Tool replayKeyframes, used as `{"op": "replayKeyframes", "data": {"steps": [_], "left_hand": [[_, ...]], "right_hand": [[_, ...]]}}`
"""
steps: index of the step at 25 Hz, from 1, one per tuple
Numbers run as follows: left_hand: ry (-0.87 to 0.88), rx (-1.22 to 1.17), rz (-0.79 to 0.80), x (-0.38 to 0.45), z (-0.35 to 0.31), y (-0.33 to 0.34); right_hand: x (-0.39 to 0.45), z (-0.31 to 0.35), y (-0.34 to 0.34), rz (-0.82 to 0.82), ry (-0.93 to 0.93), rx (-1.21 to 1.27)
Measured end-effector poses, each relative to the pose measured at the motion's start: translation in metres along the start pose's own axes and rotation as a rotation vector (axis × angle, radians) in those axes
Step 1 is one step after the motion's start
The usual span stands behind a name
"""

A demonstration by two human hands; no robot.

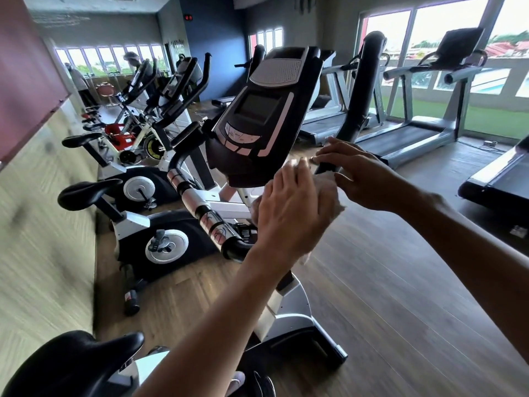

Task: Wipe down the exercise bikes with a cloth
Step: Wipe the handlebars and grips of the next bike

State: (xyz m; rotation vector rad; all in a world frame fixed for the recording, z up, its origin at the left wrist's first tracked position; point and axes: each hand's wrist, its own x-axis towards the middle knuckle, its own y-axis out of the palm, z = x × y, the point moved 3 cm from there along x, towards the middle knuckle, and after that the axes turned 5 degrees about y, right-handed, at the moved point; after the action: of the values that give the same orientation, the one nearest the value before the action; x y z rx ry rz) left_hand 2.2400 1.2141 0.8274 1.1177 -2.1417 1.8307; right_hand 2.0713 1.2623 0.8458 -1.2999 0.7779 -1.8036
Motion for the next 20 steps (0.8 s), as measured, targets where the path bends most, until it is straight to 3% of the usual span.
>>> {"op": "replayKeyframes", "data": {"steps": [5, 11, 13, 18, 20], "left_hand": [[-0.209, -0.001, -0.030, 0.037, -0.017, -0.003], [-0.412, -0.241, 0.050, 0.050, 0.020, -0.012], [-0.365, -0.250, 0.064, 0.036, 0.030, -0.009], [-0.156, -0.062, -0.085, -0.039, 0.001, 0.002], [-0.138, -0.029, -0.080, -0.032, -0.005, 0.005]], "right_hand": [[-0.004, -0.008, 0.000, 0.041, -0.016, 0.028], [-0.012, -0.009, 0.001, 0.014, -0.008, 0.014], [-0.014, -0.008, 0.002, -0.013, -0.004, 0.024], [-0.016, -0.002, 0.013, -0.082, -0.044, 0.011], [-0.016, -0.001, 0.014, -0.090, -0.047, 0.000]]}}
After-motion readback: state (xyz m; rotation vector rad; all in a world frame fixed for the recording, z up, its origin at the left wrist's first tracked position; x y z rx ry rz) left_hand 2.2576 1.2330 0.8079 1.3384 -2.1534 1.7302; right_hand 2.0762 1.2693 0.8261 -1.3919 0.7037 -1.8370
